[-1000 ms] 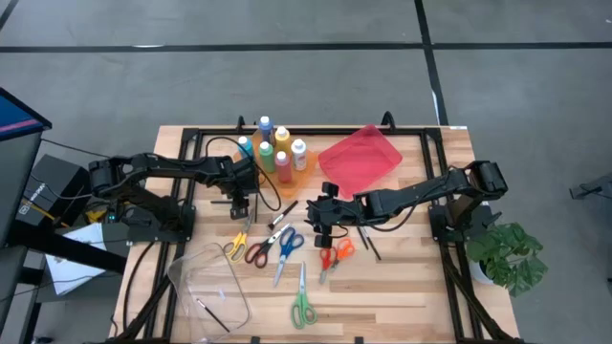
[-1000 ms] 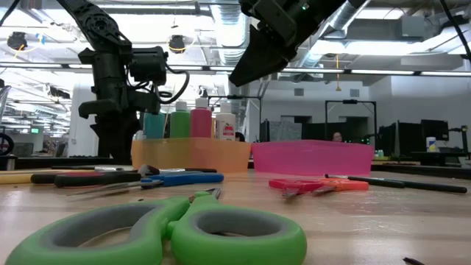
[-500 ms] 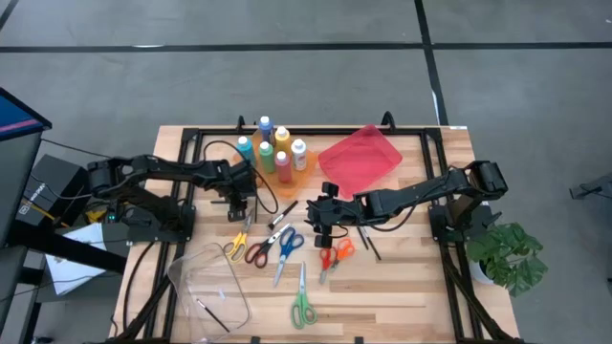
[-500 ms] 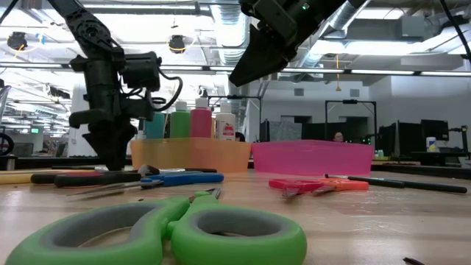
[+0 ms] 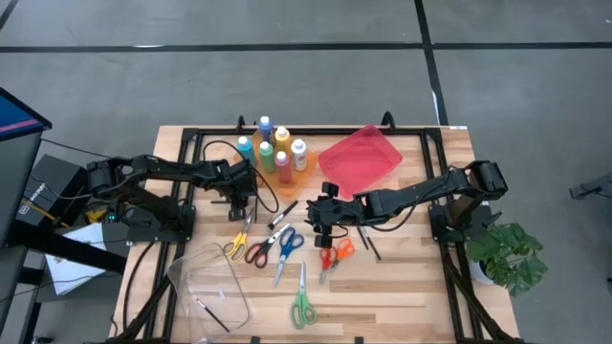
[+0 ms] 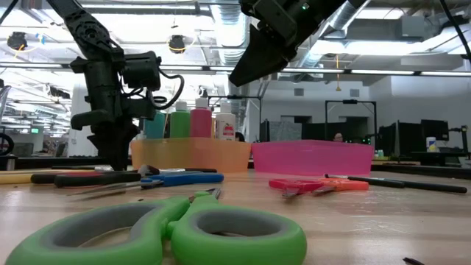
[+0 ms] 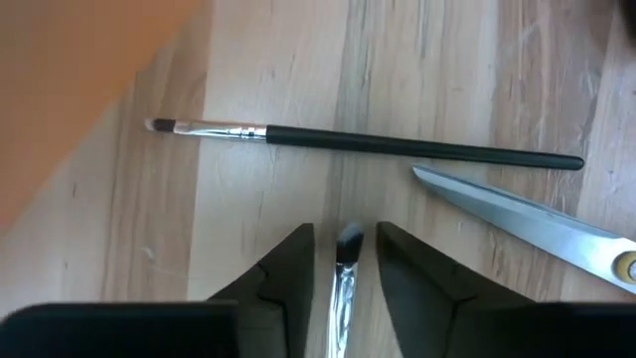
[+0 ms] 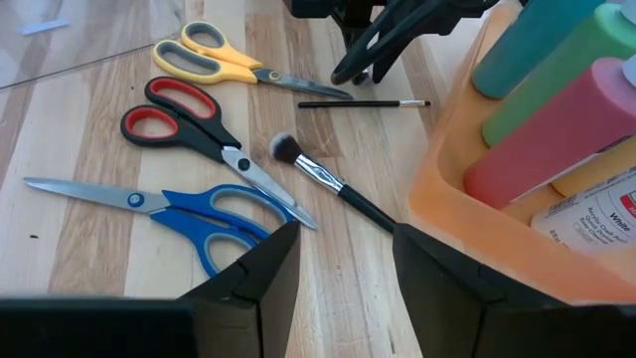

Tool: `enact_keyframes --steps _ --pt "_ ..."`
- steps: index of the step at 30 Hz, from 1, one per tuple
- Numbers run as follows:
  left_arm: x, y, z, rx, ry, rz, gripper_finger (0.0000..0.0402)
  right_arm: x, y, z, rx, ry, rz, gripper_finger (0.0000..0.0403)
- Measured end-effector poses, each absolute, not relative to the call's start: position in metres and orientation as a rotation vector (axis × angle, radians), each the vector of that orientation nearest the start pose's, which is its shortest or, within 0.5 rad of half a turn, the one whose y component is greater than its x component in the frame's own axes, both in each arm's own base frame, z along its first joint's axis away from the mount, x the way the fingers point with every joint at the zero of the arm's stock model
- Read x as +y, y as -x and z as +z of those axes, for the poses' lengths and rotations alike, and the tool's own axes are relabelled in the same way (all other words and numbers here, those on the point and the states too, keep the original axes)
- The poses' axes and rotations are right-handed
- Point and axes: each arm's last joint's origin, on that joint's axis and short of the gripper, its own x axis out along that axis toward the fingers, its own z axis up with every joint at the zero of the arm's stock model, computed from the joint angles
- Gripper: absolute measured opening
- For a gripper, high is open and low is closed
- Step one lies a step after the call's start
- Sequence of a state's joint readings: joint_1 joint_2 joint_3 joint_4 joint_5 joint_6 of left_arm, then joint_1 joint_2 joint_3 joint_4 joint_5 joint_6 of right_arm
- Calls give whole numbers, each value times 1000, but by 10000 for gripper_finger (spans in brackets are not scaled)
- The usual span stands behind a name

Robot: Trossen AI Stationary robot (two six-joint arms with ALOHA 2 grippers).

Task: Pick & Place Paint Supplies
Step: Put the makeup brush into the transparent bin

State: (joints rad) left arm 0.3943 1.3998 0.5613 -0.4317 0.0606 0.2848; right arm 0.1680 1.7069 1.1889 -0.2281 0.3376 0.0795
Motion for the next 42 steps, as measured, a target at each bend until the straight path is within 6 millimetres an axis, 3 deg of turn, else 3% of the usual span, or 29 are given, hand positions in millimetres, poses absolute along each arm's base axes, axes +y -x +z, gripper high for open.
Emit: enact_keyframes --steps 12,22,31,42 --pt "80 -196 129 1271 48 106 9 52 -365 231 715 111 -190 159" --pt "79 -196 132 1245 66 143 2 52 -365 231 716 111 -190 159" --pt "69 -187 176 1013 57 199 1 52 -364 231 719 112 -190 159" --pt "36 -171 234 611 3 113 1 52 -364 231 719 112 -190 159"
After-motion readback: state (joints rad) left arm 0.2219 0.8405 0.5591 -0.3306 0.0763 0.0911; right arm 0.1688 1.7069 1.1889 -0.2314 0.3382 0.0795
